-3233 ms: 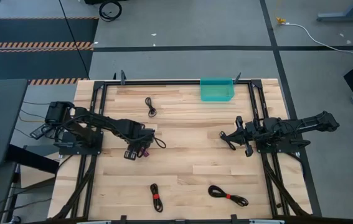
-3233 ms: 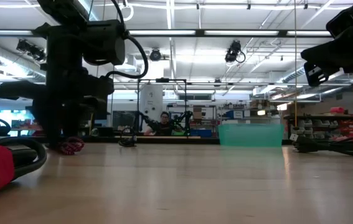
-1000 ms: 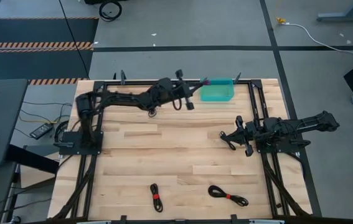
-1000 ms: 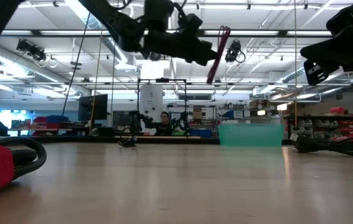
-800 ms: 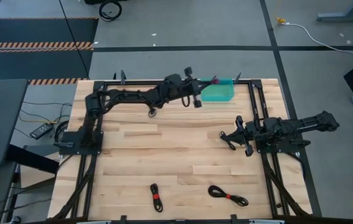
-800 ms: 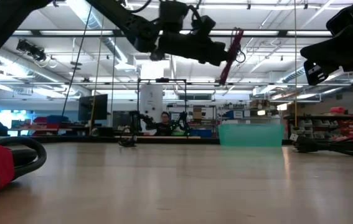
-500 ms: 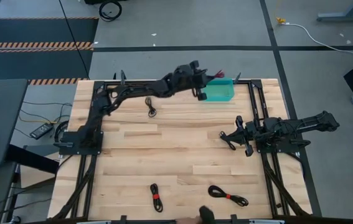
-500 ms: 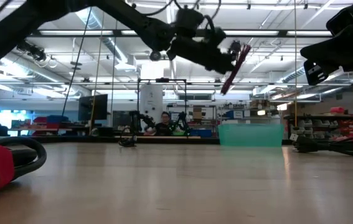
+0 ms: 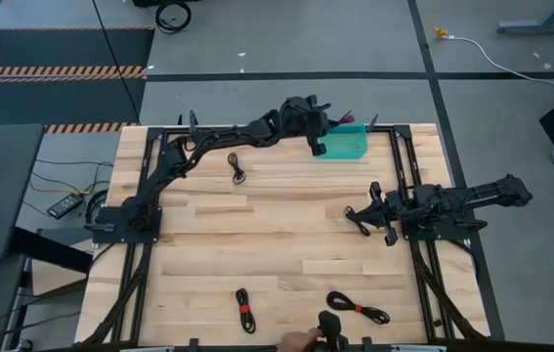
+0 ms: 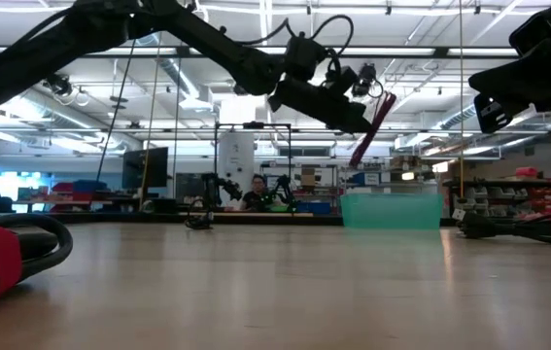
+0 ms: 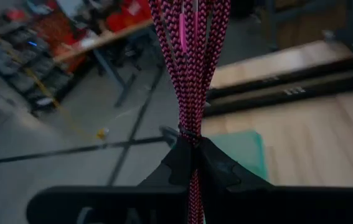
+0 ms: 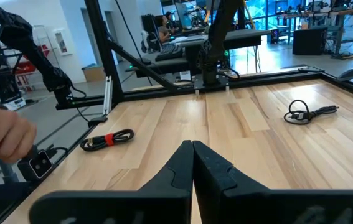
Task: Pick and place USB-C Cables
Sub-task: Put the pink usb cable into the bin, then put the top right black usb cable into the bin
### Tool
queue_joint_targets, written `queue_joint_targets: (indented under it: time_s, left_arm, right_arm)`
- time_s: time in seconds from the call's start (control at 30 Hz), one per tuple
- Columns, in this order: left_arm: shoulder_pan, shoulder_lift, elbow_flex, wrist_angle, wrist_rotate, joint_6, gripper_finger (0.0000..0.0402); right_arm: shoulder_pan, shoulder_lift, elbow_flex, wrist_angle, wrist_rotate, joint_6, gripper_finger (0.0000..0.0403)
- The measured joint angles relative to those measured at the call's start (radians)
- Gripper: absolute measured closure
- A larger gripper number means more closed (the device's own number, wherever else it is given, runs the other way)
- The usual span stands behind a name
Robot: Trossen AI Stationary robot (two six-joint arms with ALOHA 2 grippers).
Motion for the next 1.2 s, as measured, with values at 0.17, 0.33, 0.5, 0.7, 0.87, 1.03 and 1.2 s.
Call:
queue_joint_targets:
  time_s: [0.17, 0.33, 0.5, 0.7, 0.87, 1.03, 1.2]
  left_arm:
    - [0.000, 0.047, -0.002, 0.008, 0.021, 0.007, 0.0385]
    - [-0.006, 0.059, -0.002, 0.010, 0.021, 0.027, 0.0385]
    - [-0.006, 0.059, -0.002, 0.009, 0.022, 0.027, 0.0385]
    - [-0.005, 0.059, -0.002, 0.007, 0.020, 0.028, 0.0363]
    - [-0.005, 0.059, -0.002, 0.009, -0.004, 0.029, 0.0285]
    - [-0.005, 0.058, -0.002, 0.009, -0.007, 0.028, 0.0204]
    - [-0.011, 0.058, -0.002, 0.009, -0.050, 0.030, 0.0165]
  right_arm:
    - [0.000, 0.000, 0.000, -0.001, 0.000, 0.000, 0.0389]
    - [0.000, 0.000, 0.000, 0.001, 0.000, 0.000, 0.0389]
    - [0.000, 0.000, 0.000, 0.001, 0.000, 0.000, 0.0389]
    - [0.000, 0.000, 0.000, 0.000, 0.000, 0.000, 0.0389]
    - [0.000, 0.000, 0.000, 0.000, 0.000, 0.000, 0.0389]
    - [0.000, 0.000, 0.000, 0.000, 0.000, 0.000, 0.0389]
    - [0.000, 0.000, 0.000, 0.000, 0.000, 0.000, 0.0389]
